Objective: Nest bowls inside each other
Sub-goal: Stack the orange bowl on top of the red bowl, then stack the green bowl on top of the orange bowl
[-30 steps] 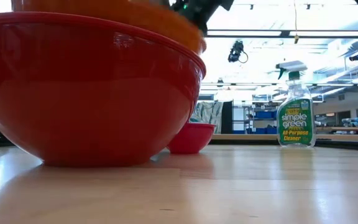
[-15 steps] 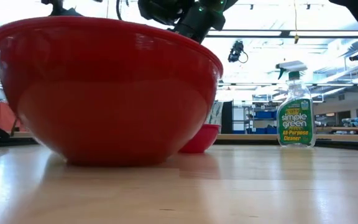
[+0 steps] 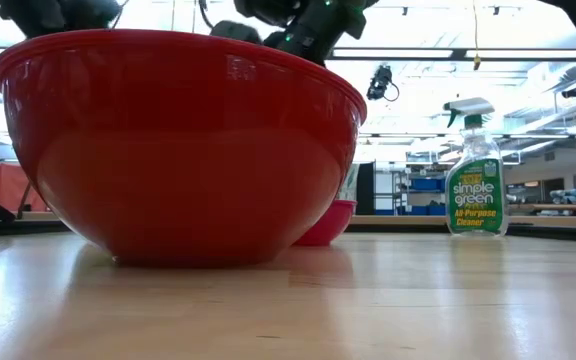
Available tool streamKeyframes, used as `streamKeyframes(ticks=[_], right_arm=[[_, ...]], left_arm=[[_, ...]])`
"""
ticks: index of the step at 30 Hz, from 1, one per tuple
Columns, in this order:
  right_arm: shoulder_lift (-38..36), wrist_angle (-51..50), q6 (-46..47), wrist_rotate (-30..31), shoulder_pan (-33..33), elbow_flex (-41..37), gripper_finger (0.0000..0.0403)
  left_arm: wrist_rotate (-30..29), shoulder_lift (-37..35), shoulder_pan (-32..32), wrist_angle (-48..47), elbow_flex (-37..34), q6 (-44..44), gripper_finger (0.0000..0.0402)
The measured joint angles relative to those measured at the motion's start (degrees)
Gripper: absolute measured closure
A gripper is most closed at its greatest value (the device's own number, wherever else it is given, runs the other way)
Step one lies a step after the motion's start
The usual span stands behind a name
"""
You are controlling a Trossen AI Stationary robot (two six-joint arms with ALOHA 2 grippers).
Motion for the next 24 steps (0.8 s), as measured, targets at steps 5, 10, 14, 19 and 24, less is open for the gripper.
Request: streamKeyframes(ticks=[5, 10, 14, 19, 24], right_arm=[[-3.1, -3.5, -0.7, 0.8, -0.7, 0.0, 0.0200], [-5.9, -6.6, -3.6, 3.0, -1.7, 0.0, 0.0201], [-7.7, -6.7, -6.7, 4.6, -2.8, 0.0, 0.0201], [-9.3, -7.5, -8.9, 4.6, -5.1, 0.0, 0.0201], [-11.2, -9.4, -10.5, 1.6, -7.7, 0.0, 0.0202]], left_arm=[[0.0, 0.6, 3.6, -3.9, 0.0, -2.0, 0.0134], [-0.1, 0.6, 8.3, -5.5, 0.0, -0.9, 0.0138], [0.0, 0.7, 13.4, -5.4, -0.7, 1.5, 0.0152], [3.9, 0.9, 20.9, -2.9, -5.6, 4.9, 0.0168], [7.4, 0.9, 28.2, 1.3, -11.1, 6.1, 0.0173]])
